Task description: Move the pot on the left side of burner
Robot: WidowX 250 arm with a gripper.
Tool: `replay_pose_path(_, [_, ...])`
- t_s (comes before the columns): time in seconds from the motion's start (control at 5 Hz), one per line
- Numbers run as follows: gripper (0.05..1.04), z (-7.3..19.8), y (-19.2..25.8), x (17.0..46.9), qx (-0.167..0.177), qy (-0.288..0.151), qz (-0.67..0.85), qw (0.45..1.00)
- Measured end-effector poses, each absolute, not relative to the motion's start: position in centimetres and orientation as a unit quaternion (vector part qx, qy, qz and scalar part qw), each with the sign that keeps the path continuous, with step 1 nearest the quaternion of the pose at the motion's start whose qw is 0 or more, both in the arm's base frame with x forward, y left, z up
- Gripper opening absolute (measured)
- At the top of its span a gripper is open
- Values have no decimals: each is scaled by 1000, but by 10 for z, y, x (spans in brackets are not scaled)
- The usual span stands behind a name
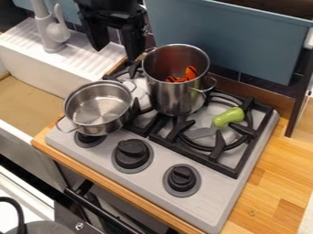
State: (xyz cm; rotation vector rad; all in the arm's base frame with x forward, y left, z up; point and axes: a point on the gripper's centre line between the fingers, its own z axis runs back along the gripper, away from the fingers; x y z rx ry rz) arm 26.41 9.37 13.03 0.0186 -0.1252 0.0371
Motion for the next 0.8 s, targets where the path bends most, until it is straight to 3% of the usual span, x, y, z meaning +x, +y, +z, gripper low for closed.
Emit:
replay_pose_path(0.4, [1000, 108, 106, 263, 13, -20, -71, 997])
replay_pose_path(0.8, [999, 103, 138, 259, 34, -25, -220, 975])
